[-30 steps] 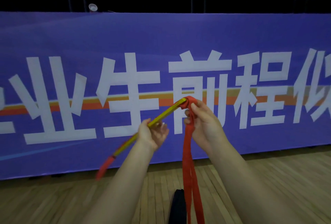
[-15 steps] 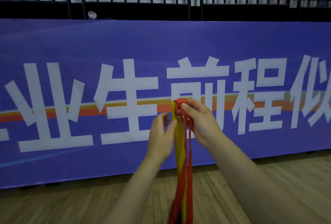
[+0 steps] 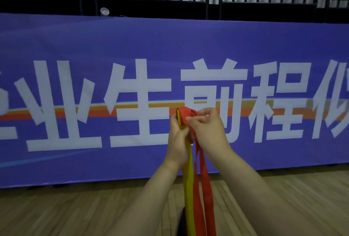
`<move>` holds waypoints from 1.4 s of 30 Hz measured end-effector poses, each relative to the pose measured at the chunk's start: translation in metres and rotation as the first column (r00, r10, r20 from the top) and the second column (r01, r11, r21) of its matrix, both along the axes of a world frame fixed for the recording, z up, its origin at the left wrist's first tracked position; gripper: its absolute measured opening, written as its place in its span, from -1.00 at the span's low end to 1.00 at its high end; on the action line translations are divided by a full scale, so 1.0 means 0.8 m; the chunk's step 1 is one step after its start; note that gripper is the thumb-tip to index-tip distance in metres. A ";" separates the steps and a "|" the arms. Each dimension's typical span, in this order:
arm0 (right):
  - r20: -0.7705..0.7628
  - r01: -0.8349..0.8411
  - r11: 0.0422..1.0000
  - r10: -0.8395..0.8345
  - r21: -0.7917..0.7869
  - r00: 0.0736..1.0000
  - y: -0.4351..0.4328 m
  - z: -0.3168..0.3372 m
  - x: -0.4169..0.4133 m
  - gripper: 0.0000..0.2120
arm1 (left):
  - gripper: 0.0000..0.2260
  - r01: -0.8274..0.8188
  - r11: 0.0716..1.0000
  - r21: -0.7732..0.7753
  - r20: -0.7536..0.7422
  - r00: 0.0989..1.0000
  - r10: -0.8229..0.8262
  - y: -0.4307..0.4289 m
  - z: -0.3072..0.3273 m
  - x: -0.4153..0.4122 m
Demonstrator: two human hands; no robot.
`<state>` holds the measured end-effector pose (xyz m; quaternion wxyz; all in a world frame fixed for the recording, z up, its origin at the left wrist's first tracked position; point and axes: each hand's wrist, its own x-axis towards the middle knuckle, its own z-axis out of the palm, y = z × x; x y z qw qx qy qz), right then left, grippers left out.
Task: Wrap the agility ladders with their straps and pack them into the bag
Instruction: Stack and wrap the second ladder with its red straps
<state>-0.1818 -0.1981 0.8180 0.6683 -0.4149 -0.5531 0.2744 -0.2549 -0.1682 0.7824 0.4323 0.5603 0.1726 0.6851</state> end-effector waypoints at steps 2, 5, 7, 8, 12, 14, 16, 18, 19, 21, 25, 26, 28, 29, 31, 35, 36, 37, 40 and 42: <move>-0.032 -0.020 0.999 0.018 -0.040 0.999 0.001 -0.001 -0.004 -0.82 | -0.81 0.045 0.999 -0.015 0.104 0.994 -0.043 -0.002 0.005 -0.001; 0.018 0.003 0.999 -0.002 -0.038 1.000 0.004 -0.007 -0.007 -0.84 | -0.86 -0.110 0.994 -0.030 0.020 0.994 0.110 -0.008 0.012 0.000; 0.045 0.019 1.000 -0.018 -0.018 0.999 0.004 -0.006 -0.005 -0.85 | -0.84 -0.183 0.983 -0.032 -0.038 0.983 0.182 -0.008 0.014 0.000; 0.060 0.018 1.000 -0.017 -0.009 0.998 0.003 -0.005 -0.004 -0.87 | -0.83 -0.217 0.976 -0.032 -0.062 0.975 0.214 -0.008 0.015 -0.002; 0.179 -0.053 0.998 0.056 -0.022 0.982 -0.002 -0.008 -0.002 -0.89 | -0.80 -0.348 0.938 -0.002 -0.138 0.929 0.344 -0.006 0.019 -0.012; 0.162 -0.049 0.995 0.062 -0.086 0.985 -0.004 -0.010 0.005 -0.84 | -0.81 -0.409 0.912 0.039 -0.185 0.894 0.409 -0.006 0.019 -0.016; 0.216 -0.011 0.985 0.049 -0.171 0.975 -0.006 -0.002 0.020 -0.76 | -0.81 -0.409 0.912 0.015 -0.197 0.894 0.404 -0.005 0.019 -0.018; 0.486 0.076 0.970 0.048 -0.232 0.873 -0.008 0.010 0.038 -0.72 | -0.80 -0.363 0.929 -0.069 -0.180 0.921 0.346 -0.002 0.022 -0.022; 0.598 0.102 0.964 0.067 -0.245 0.798 -0.009 0.016 0.045 -0.69 | -0.79 -0.332 0.937 -0.114 -0.172 0.935 0.310 -0.003 0.026 -0.024; 0.650 0.077 0.965 0.109 -0.251 0.752 -0.010 0.026 0.056 -0.70 | -0.77 -0.264 0.949 -0.175 -0.168 0.957 0.235 -0.006 0.031 -0.027; 0.590 -0.063 0.933 0.276 -0.355 0.758 -0.007 0.045 0.071 -0.75 | -0.78 -0.142 0.962 -0.233 -0.036 0.990 0.137 -0.011 0.041 -0.024; 0.591 -0.076 0.915 0.317 -0.396 0.742 -0.006 0.050 0.073 -0.75 | -0.78 -0.137 0.964 -0.228 -0.003 0.990 0.140 -0.011 0.043 -0.024; 0.603 -0.067 0.870 0.392 -0.488 0.695 -0.007 0.058 0.072 -0.70 | -0.77 -0.173 0.967 -0.185 0.028 0.983 0.181 -0.011 0.048 -0.026; 0.583 -0.081 0.848 0.426 -0.523 0.692 -0.006 0.060 0.071 -0.66 | -0.77 -0.209 0.967 -0.148 0.026 0.976 0.215 -0.010 0.051 -0.027; 0.418 -0.189 0.830 0.445 -0.525 0.792 -0.001 0.060 0.066 -0.64 | -0.78 -0.300 0.952 -0.062 0.017 0.953 0.301 -0.009 0.056 -0.030; -0.020 -0.427 0.777 0.472 -0.464 0.881 -0.001 0.053 0.064 -0.85 | -0.76 -0.482 0.871 0.092 -0.055 0.871 0.488 -0.006 0.057 -0.031; -0.029 -0.478 0.733 0.533 -0.484 0.846 -0.002 0.051 0.065 -0.87 | -0.75 -0.506 0.856 0.106 -0.062 0.856 0.513 -0.006 0.057 -0.031; -0.021 -0.519 0.687 0.593 -0.509 0.805 -0.003 0.049 0.065 -0.88 | -0.74 -0.521 0.846 0.112 -0.066 0.846 0.529 -0.005 0.056 -0.032; -0.014 -0.531 0.634 0.634 -0.562 0.773 -0.007 0.045 0.058 -0.95 | -0.73 -0.534 0.834 0.141 -0.085 0.833 0.547 -0.004 0.054 -0.030; -0.061 -0.529 0.648 0.600 -0.548 0.798 -0.007 0.042 0.049 -0.80 | -0.74 -0.528 0.833 0.163 -0.091 0.833 0.546 -0.008 0.054 -0.027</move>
